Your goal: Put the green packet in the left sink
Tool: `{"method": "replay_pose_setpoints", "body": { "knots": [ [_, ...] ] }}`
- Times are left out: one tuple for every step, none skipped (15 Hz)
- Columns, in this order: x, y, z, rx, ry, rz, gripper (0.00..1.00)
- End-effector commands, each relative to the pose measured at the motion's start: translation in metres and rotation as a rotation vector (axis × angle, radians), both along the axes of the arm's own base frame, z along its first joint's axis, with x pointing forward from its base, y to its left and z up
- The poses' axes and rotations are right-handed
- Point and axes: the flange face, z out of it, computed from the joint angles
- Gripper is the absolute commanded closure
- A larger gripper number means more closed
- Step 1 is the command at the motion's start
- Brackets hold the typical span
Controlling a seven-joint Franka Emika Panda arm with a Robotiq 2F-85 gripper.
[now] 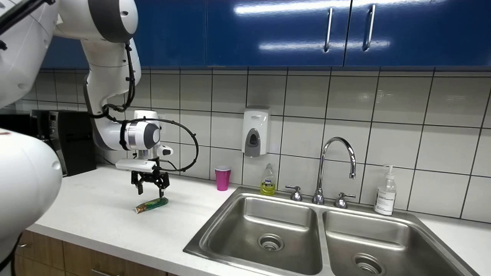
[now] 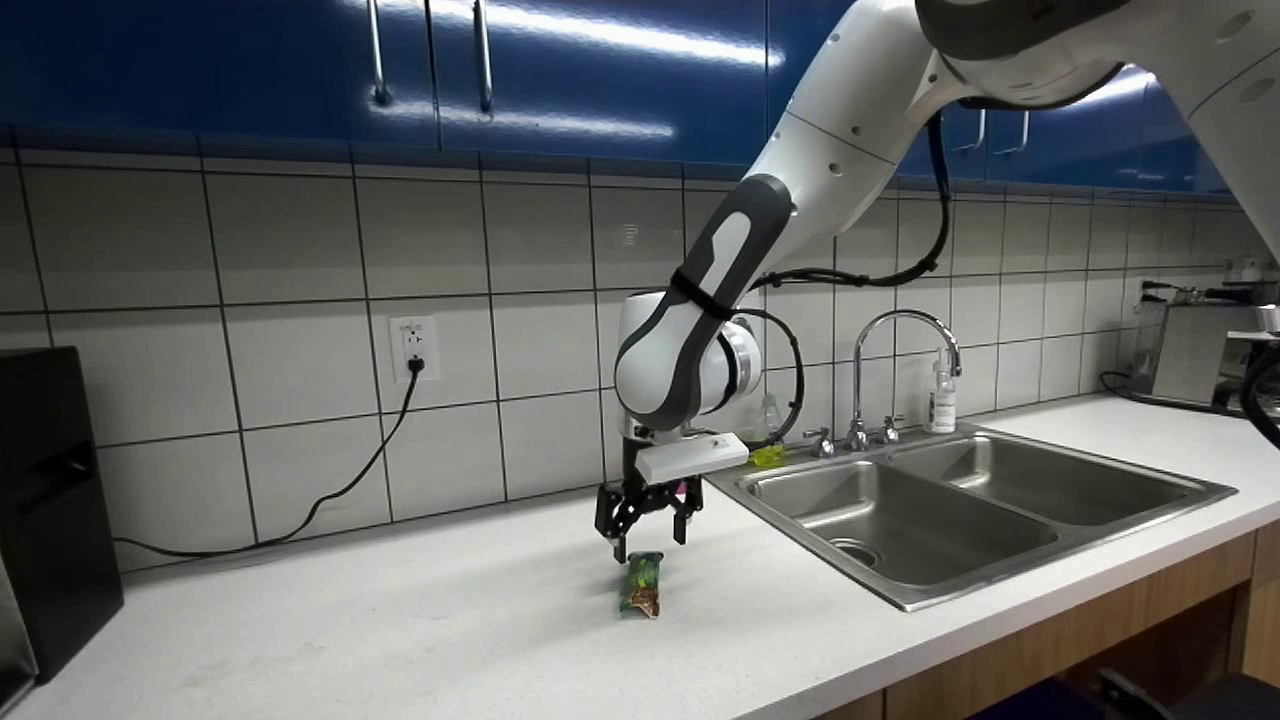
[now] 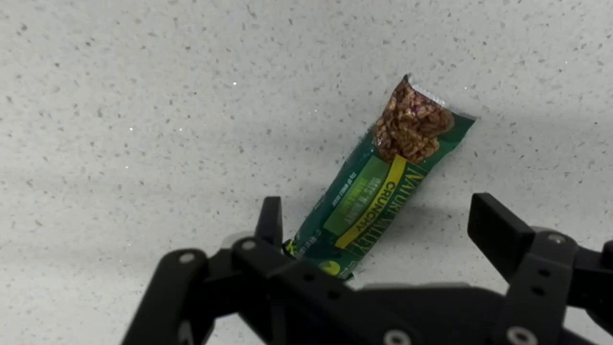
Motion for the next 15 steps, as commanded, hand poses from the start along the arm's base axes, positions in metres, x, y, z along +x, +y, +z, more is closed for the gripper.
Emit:
{"method": "replay_pose_setpoints", "body": {
  "knots": [
    [0.013,0.009,0.003,-0.018,-0.034,-0.037,0.0],
    [0.014,0.011,0.004,-0.025,-0.041,-0.063,0.0],
    [0.015,0.012,0.005,-0.04,-0.046,-0.095,0.0],
    [0.016,0.014,0.006,-0.06,-0.058,-0.128,0.0],
    [0.016,0.016,0.007,-0.07,-0.053,-0.162,0.0],
    [0.015,0.018,0.007,-0.078,-0.052,-0.192,0.0],
    [0.014,0.021,0.005,-0.08,-0.046,-0.222,0.0],
    [0.012,0.023,0.004,-0.079,-0.037,-0.251,0.0],
    [0.01,0.025,0.002,-0.078,-0.03,-0.277,0.0],
    [0.009,0.027,0.0,-0.08,-0.026,-0.299,0.0],
    [0.008,0.027,-0.002,-0.081,-0.022,-0.327,0.0],
    [0.007,0.026,-0.004,-0.081,-0.022,-0.355,0.0],
    [0.007,0.025,-0.005,-0.08,-0.024,-0.383,0.0],
    [0.008,0.023,-0.006,-0.081,-0.029,-0.406,0.0],
    [0.008,0.021,-0.007,-0.08,-0.031,-0.431,0.0]
  ]
}}
